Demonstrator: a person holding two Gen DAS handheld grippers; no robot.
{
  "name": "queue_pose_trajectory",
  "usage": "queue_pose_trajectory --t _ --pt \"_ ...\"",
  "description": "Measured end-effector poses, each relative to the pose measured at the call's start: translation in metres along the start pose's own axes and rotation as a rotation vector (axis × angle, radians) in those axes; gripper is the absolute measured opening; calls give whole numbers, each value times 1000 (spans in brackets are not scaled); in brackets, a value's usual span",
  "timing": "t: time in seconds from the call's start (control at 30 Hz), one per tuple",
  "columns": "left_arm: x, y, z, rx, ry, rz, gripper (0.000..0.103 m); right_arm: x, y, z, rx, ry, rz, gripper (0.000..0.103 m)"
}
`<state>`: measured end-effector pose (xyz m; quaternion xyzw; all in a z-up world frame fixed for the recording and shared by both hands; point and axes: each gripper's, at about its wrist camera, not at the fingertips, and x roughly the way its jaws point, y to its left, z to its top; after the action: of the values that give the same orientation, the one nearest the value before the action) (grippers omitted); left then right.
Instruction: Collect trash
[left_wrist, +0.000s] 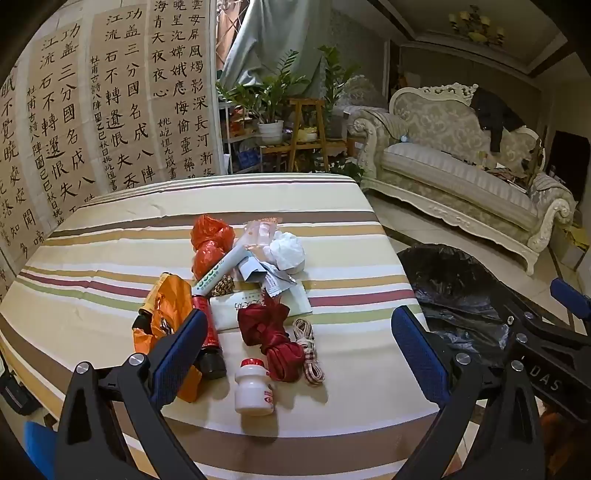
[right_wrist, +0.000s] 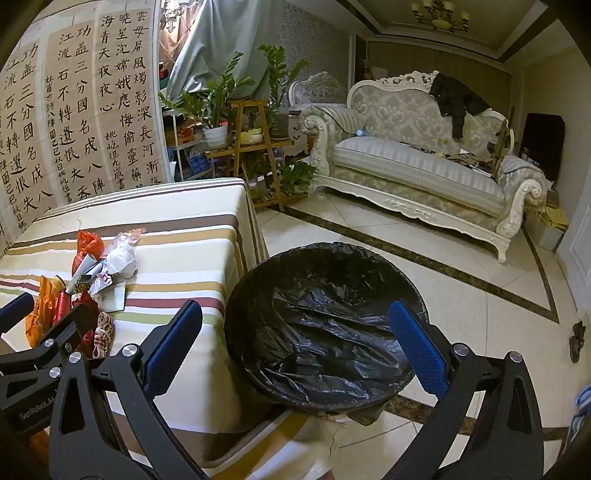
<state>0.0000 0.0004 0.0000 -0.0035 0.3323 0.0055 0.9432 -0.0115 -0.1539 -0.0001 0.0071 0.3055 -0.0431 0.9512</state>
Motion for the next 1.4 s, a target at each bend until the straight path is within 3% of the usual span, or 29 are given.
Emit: queue_pose_trajectory --t 0.27,1.4 --pt "-6 -2 10 -5 1 10 97 0 -2 0 6 2 1 99" --pt "0 -3 -3 5 4 12 97 -6 -9 0 12 -7 4 99"
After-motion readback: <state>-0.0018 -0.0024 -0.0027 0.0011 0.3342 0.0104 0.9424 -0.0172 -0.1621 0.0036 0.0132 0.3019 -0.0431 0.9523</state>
